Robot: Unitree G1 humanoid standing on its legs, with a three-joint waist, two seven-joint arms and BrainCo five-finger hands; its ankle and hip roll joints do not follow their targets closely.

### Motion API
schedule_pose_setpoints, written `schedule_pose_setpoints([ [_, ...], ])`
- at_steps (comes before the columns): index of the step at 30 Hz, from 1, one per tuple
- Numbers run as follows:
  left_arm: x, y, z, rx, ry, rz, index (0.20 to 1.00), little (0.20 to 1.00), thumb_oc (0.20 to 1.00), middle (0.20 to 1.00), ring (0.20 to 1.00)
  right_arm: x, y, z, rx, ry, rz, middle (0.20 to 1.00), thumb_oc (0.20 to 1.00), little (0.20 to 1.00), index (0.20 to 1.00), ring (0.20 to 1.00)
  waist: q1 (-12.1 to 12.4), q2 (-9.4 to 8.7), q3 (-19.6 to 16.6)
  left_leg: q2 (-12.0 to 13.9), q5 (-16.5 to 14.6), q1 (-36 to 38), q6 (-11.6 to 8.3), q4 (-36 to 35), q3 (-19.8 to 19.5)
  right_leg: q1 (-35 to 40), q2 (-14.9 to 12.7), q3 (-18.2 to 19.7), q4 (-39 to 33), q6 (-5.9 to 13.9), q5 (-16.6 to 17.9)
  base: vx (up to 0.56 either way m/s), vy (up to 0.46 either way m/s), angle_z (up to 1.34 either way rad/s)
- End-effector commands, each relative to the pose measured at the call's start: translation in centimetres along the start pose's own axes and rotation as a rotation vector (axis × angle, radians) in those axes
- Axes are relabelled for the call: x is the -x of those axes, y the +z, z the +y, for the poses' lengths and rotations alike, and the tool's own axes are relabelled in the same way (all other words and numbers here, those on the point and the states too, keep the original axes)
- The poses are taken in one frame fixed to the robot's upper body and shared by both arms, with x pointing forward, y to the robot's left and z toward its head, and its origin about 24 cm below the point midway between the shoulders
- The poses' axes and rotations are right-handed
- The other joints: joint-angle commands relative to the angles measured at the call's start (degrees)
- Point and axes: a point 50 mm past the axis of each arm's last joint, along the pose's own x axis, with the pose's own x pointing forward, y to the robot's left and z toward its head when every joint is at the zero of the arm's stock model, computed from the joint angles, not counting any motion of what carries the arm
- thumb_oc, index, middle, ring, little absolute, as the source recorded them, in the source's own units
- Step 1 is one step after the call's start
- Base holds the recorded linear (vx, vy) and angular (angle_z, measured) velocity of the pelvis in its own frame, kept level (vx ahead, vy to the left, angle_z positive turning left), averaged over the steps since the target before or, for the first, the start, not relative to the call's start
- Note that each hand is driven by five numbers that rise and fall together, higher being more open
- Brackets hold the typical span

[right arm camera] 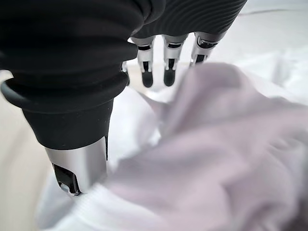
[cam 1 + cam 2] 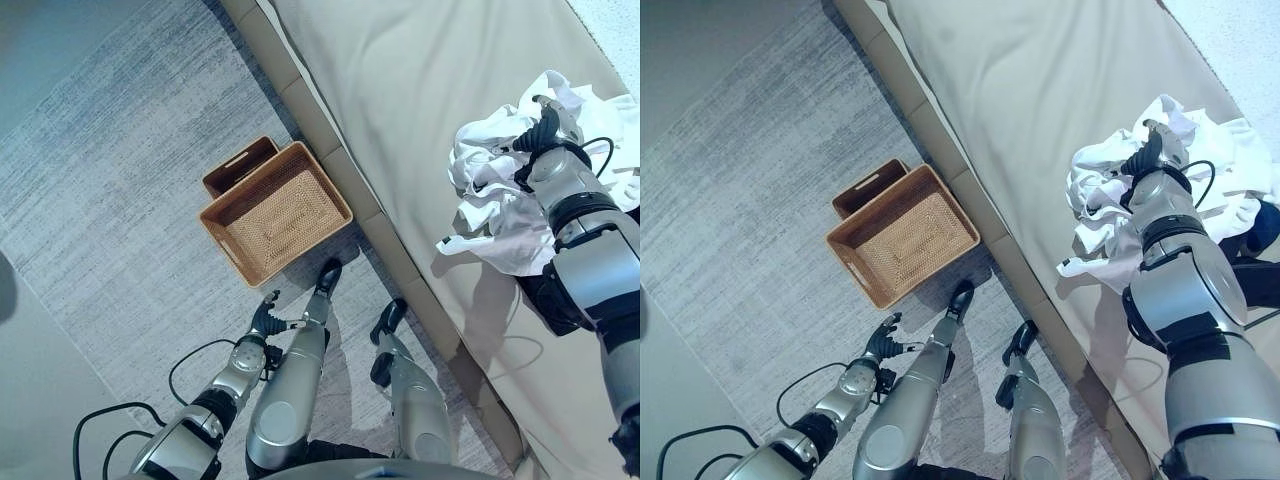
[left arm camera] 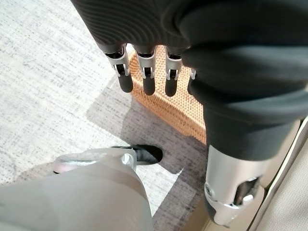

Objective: Pick up clothes into the bucket

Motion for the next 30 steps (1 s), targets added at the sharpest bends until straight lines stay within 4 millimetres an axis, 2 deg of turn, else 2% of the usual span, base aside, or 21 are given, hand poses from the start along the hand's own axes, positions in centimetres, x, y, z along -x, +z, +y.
schedule_pose_setpoints([
  [1,-0.2,0.8,-0.7,-0.012,-0.041,-0.018,1.000,1.000,1.000,1.000,1.000,-0.5,-0.5,-2.6,0.092,-0.063,0.004,1.000,1.000,1.000,1.000,1.000,-0.92,-0.70,0.34,-1.47,-5.58,-3.31,2.74,6.61,3.06,-2.60,-4.04,4.40,1.64,3.39,3.39,-0.03,0.018,-0.01],
  [7,-0.4,1.7,-1.0,-0.011,-0.062,-0.050,1.000,1.000,1.000,1.000,1.000,-0.4,-0.7,-1.9,0.101,-0.025,-0.004,1.000,1.000,1.000,1.000,1.000,-1.17,0.33,0.34,-1.39,-4.68,-4.34,2.48,5.82,3.16,-4.56,-4.12,4.56,1.99,3.33,3.54,-0.01,0.004,-0.01],
  [8,-0.4,1.7,-1.0,-0.011,-0.062,-0.050,1.000,1.000,1.000,1.000,1.000,-0.4,-0.7,-1.9,0.101,-0.025,-0.004,0.740,0.740,0.740,0.740,0.740,-1.17,0.33,0.34,-1.39,-4.68,-4.35,2.48,5.82,3.16,-4.57,-4.12,4.56,2.00,3.33,3.54,0.00,0.000,0.00],
  [9,-0.4,1.8,-1.0,-0.011,-0.065,-0.054,1.000,1.000,1.000,1.000,1.000,-0.3,-0.5,-1.6,0.111,-0.010,-0.010,0.260,0.260,0.260,0.260,0.260,-1.30,0.51,0.34,-1.43,-4.60,-4.65,2.41,5.81,3.28,-5.00,-4.17,4.63,2.08,3.28,3.54,-0.03,-0.003,-0.01],
  [10,-0.4,1.8,-1.0,-0.010,-0.065,-0.050,1.000,1.000,1.000,1.000,1.000,-0.3,-0.3,-1.5,0.114,-0.006,-0.020,0.200,0.200,0.200,0.200,0.200,-1.40,0.50,0.34,-1.43,-4.63,-4.80,2.44,5.96,3.44,-5.19,-4.24,4.71,2.20,3.27,3.57,-0.03,-0.003,-0.01],
  [13,-0.4,1.7,-1.1,-0.011,-0.062,-0.047,1.000,1.000,1.000,1.000,1.000,-0.3,0.2,-1.3,0.113,-0.010,-0.034,0.200,0.200,0.200,0.200,0.200,-1.66,0.58,0.34,-1.49,-4.71,-5.19,2.47,6.31,3.61,-5.66,-4.21,5.04,2.48,3.18,3.52,-0.01,0.001,-0.01],
  [18,-0.4,1.4,-0.6,-0.002,-0.029,-0.037,1.000,1.000,1.000,1.000,1.000,-0.3,3.1,-2.3,0.056,-0.089,-0.138,0.200,0.200,0.200,0.200,0.200,-2.66,0.43,0.34,-1.53,-4.99,-5.75,2.68,7.36,3.91,-7.04,-4.17,6.91,3.84,2.89,3.17,-0.04,0.005,-0.07],
  [19,-0.4,1.4,-0.6,-0.002,-0.029,-0.037,1.000,1.000,1.000,1.000,1.000,-0.3,3.1,-2.3,0.056,-0.089,-0.138,0.200,0.200,0.200,0.200,0.200,-2.66,0.43,0.34,-1.53,-4.99,-5.75,2.68,7.36,3.91,-7.05,-4.17,6.91,3.84,2.89,3.17,-0.04,-0.011,-0.08],
  [20,-0.4,1.2,-0.4,-0.003,-0.018,-0.033,1.000,1.000,1.000,1.000,1.000,-0.2,4.2,-3.0,0.067,-0.124,-0.181,0.200,0.200,0.200,0.200,0.200,-3.01,0.29,0.34,-1.51,-5.05,-5.78,2.73,7.43,3.91,-7.44,-4.24,7.24,4.39,2.75,2.99,-0.02,-0.007,-0.04],
  [21,-0.4,1.2,-0.4,-0.003,-0.018,-0.033,1.000,1.000,1.000,1.000,1.000,-0.2,4.2,-3.0,0.067,-0.124,-0.181,0.200,0.200,0.200,0.200,0.200,-3.01,0.29,0.34,-1.51,-5.05,-5.78,2.73,7.43,3.91,-7.44,-4.24,7.24,4.39,2.75,2.99,-0.06,-0.004,0.00],
  [22,-0.3,1.1,-0.3,0.004,-0.005,-0.037,1.000,1.000,1.000,1.000,1.000,-0.2,5.5,-4.2,0.053,-0.177,-0.231,0.200,0.200,0.200,0.200,0.200,-3.48,0.05,0.34,-1.47,-5.00,-5.68,2.76,7.36,3.92,-7.60,-4.17,7.62,4.83,2.62,2.78,-0.05,0.005,0.02],
  [28,0.0,0.6,0.7,0.016,0.032,-0.038,1.000,1.000,1.000,1.000,1.000,0.4,8.3,-9.7,0.038,-0.391,-0.371,0.200,0.200,0.200,0.200,0.200,-5.09,-0.82,0.34,-1.17,-4.98,-4.03,2.51,7.45,3.92,-6.95,-4.18,8.13,6.48,2.45,2.00,-0.03,-0.001,-0.01],
  [30,0.0,0.5,0.8,0.017,0.038,-0.038,1.000,1.000,1.000,1.000,1.000,0.7,8.6,-10.4,0.029,-0.425,-0.395,0.200,0.200,0.200,0.200,0.200,-5.41,-1.02,0.34,-1.18,-5.05,-3.42,2.47,7.47,3.85,-6.54,-4.21,8.15,6.80,2.40,1.81,0.00,0.000,0.00],
])
